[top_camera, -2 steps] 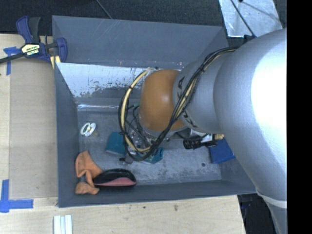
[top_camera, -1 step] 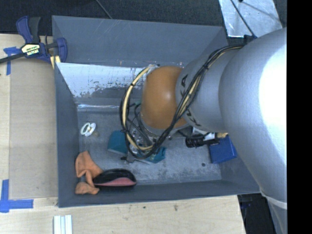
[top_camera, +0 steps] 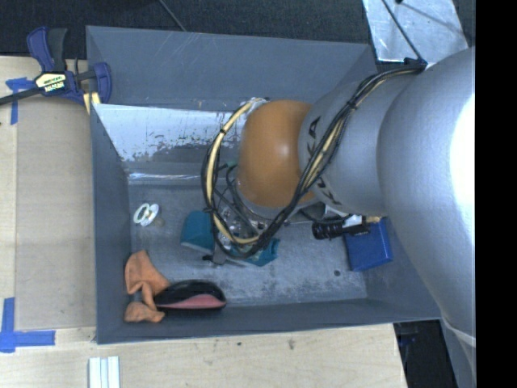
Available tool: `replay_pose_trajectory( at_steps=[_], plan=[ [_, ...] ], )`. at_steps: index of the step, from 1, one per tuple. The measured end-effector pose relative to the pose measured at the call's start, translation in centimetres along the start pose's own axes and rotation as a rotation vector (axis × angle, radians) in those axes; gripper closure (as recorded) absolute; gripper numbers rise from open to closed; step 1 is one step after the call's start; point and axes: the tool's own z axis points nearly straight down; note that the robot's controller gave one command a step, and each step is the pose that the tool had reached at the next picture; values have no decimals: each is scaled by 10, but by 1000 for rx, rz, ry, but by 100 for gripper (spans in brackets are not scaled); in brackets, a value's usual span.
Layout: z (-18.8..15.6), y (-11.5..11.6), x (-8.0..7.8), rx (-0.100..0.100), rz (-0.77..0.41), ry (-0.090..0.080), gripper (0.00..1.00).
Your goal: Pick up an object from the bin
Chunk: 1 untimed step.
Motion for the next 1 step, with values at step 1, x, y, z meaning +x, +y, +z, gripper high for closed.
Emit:
replay_pose_trajectory(
  at_steps=[1],
  plan=[
    [-21,0,0,-2,0,-3,100]
  ],
)
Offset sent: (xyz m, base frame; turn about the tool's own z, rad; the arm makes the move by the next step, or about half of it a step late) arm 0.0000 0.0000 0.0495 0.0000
